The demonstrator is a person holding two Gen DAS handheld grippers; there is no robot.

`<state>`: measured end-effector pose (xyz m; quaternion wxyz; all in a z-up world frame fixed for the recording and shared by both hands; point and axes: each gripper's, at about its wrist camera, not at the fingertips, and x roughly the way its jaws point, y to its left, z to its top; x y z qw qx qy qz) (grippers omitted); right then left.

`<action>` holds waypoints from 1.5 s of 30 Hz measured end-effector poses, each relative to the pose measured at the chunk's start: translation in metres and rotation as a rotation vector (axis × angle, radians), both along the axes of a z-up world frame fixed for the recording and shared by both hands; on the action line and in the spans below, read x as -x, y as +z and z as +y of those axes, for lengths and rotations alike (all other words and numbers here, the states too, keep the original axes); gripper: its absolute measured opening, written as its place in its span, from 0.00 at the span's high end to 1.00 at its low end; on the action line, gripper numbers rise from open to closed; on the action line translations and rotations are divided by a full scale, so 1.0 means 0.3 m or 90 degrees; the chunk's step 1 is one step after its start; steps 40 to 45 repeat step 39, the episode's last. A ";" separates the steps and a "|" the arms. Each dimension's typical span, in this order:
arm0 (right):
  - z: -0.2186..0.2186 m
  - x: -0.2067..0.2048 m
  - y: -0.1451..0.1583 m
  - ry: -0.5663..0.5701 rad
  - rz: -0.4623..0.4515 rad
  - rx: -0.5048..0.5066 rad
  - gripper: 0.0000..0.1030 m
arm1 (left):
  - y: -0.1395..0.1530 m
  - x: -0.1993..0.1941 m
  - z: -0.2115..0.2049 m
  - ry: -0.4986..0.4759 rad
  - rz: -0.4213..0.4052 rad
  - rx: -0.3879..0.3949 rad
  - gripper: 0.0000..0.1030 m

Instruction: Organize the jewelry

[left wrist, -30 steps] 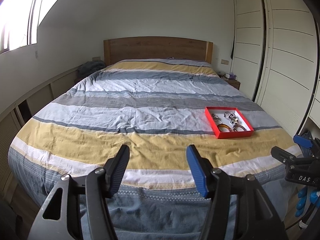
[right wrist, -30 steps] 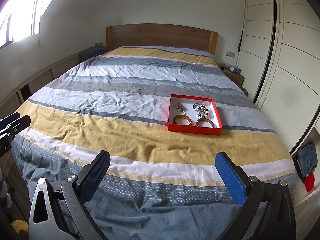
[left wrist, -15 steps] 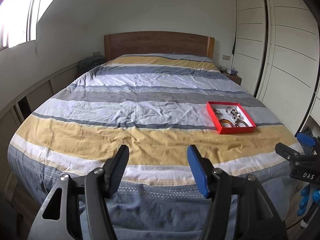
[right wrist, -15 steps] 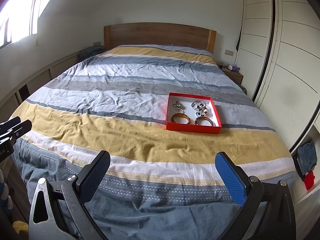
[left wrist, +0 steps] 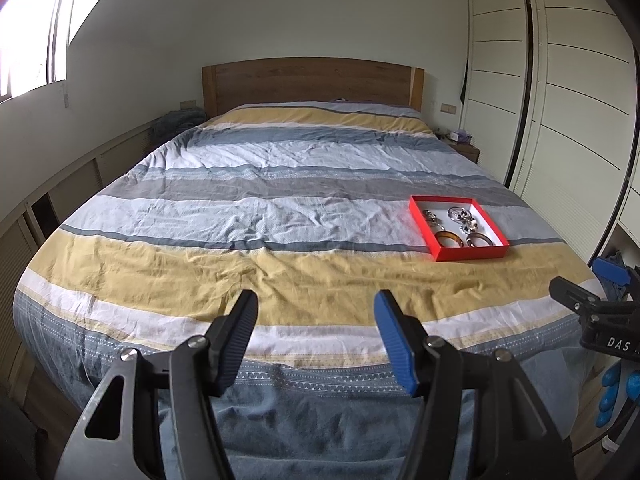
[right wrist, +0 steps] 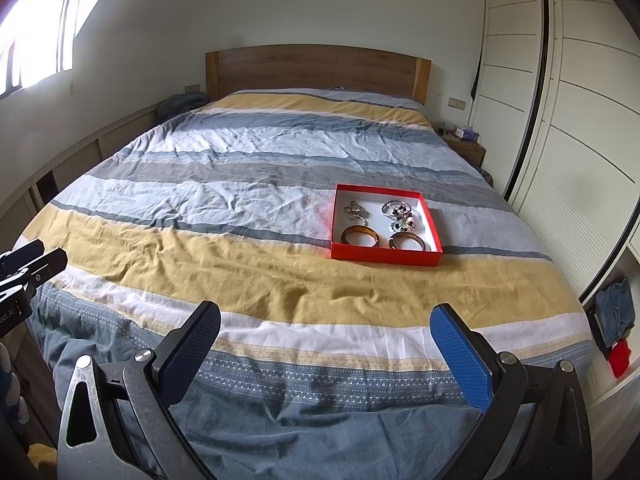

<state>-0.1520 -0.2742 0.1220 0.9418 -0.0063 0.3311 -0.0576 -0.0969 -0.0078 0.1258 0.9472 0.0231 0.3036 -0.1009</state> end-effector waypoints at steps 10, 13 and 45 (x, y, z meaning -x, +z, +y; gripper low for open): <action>0.000 -0.001 0.001 -0.001 0.001 -0.001 0.00 | 0.002 -0.001 0.001 0.000 0.000 0.000 0.43; 0.000 -0.001 0.002 -0.001 0.000 -0.001 0.00 | -0.001 0.002 -0.004 -0.003 -0.002 0.003 0.43; 0.005 -0.014 -0.016 -0.007 0.010 -0.003 0.00 | -0.013 -0.014 0.001 -0.003 0.018 0.004 0.43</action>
